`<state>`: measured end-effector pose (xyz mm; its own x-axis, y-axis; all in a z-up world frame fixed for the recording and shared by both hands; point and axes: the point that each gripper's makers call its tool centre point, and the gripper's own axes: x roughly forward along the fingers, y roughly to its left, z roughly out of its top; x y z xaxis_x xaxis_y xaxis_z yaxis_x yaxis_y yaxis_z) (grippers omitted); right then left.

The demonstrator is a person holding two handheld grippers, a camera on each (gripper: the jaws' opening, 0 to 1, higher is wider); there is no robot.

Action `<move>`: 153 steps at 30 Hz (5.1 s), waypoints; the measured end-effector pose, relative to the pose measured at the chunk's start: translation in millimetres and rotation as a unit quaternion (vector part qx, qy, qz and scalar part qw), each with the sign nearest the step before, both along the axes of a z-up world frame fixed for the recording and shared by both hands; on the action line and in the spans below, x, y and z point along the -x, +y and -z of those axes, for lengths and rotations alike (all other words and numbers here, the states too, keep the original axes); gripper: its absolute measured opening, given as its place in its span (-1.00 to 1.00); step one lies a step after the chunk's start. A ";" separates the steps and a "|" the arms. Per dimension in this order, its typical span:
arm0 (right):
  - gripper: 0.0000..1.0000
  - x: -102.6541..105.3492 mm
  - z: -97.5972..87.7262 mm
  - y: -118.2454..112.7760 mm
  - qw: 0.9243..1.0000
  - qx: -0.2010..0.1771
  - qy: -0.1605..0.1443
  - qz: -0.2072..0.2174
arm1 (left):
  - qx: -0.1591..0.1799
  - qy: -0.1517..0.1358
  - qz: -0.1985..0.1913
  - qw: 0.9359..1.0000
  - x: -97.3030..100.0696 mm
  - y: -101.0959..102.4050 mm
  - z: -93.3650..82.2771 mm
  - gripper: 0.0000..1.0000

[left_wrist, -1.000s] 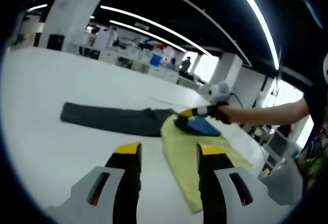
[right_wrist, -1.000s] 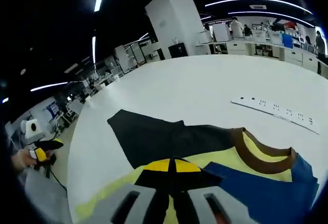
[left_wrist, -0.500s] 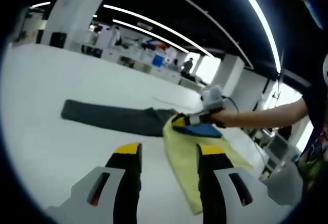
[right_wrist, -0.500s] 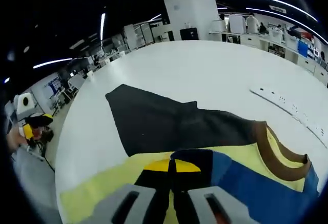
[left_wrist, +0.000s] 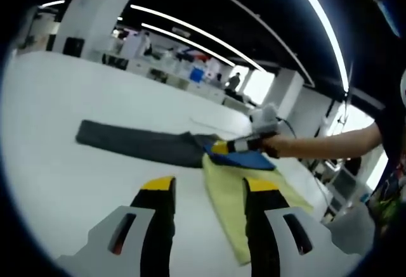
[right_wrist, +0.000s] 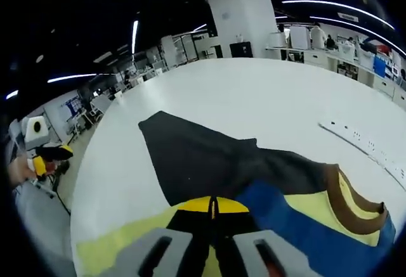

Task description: Fold the garment on the visible template until the final outline fits inside the template.

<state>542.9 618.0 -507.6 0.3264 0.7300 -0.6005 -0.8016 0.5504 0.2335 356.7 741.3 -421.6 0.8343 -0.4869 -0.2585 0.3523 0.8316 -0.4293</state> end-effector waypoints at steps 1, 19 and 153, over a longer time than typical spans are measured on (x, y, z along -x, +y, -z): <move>-1.00 0.8 -0.6 0.4 1.000 -0.001 0.003 0.000 | 0.000 0.000 0.000 1.000 0.3 0.3 -0.1 -0.22; -0.06 9.8 -18.1 -29.5 0.999 -0.018 -0.050 -0.006 | -0.007 -0.003 0.013 1.000 -4.4 -3.8 -6.2 -0.21; 0.84 146.4 -31.4 -306.8 0.962 -0.052 -0.032 0.265 | -0.090 0.116 -0.270 0.952 -157.2 209.5 117.3 -1.00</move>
